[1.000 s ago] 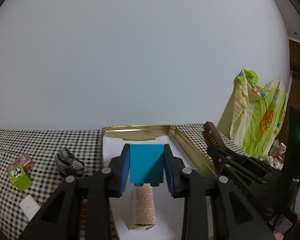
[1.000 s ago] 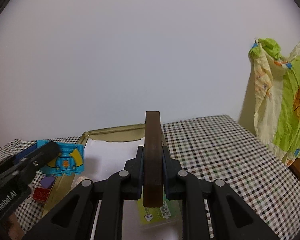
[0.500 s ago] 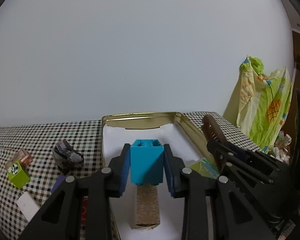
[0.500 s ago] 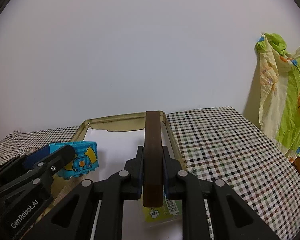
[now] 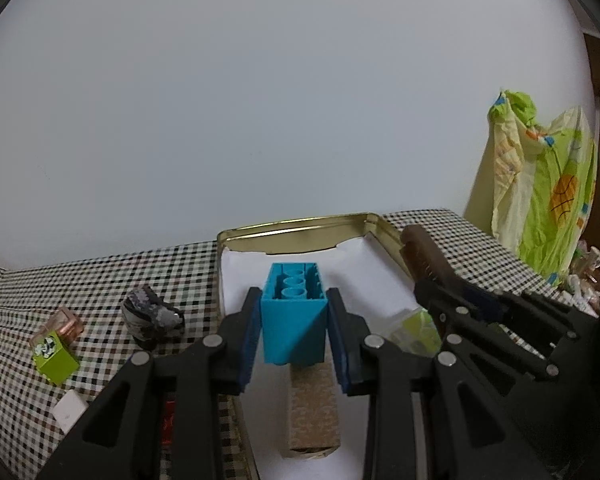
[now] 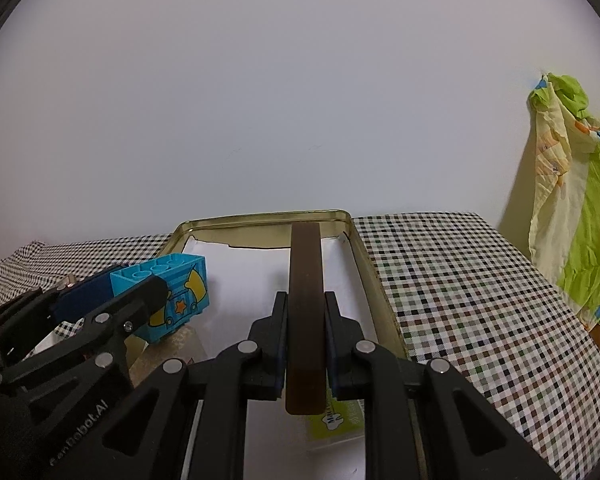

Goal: Organize rigid objects
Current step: 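Carry the blue brick and brown bar into the gold tin and release both, then withdraw both tools from the tin toward the remaining objects on the table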

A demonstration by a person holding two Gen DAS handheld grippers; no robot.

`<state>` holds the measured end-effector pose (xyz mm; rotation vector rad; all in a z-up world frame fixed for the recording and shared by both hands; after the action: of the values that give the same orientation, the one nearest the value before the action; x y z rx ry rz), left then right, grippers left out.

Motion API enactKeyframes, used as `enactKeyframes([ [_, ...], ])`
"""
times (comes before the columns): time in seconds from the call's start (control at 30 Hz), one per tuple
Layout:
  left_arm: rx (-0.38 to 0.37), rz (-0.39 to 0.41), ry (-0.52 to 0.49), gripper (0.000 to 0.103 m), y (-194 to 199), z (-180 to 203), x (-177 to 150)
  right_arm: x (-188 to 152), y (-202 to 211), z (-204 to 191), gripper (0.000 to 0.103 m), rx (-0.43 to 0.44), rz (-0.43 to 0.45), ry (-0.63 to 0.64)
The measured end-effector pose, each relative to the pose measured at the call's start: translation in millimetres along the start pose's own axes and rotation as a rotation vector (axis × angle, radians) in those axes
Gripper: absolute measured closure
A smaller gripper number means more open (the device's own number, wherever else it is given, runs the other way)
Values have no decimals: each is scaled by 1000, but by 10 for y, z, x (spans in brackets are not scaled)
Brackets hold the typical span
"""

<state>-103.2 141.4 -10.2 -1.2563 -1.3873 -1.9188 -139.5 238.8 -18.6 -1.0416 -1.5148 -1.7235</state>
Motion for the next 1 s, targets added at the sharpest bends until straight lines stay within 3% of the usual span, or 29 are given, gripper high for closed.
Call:
enactKeyframes([
  [0.03,14,8,0,68,17,-13,3,0,12,-5,85,-7,7,3],
  [0.1,73,35,-1,39,80,-66,8,2,37,-11,85,-20,25,0],
  [0.13,106,53,2,34,120,-105,15,3,44,-5,83,-25,28,-5],
  [0.2,145,81,14,16,181,-180,41,-14,80,6,75,-33,34,-31],
  [0.27,157,99,48,2,248,-277,66,-2,123,86,52,-29,47,-82],
  [0.3,153,114,71,1,295,-333,75,16,161,142,46,-25,62,-118],
  [0.37,131,127,93,0,354,-399,81,73,226,242,22,-12,97,-164],
  [0.43,139,129,92,1,395,-432,71,103,311,301,20,-20,139,-191],
  [0.6,170,125,74,0,458,-529,-14,95,277,249,20,-46,130,-165],
  [1.0,220,91,141,0,487,-864,-120,43,452,273,20,-102,198,-151],
])
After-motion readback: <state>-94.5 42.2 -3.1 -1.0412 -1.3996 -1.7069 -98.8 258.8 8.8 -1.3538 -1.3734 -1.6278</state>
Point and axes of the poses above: each gripper's, at about its wrist camera, not at the fingertips, and y roughly against the way its jaws point, z to its right, x to its top, the point moved 6 cm from there along -y, roughly the way its jaws point, and after that the axes turned 7 degrees about -x, right-handed, at the moved point
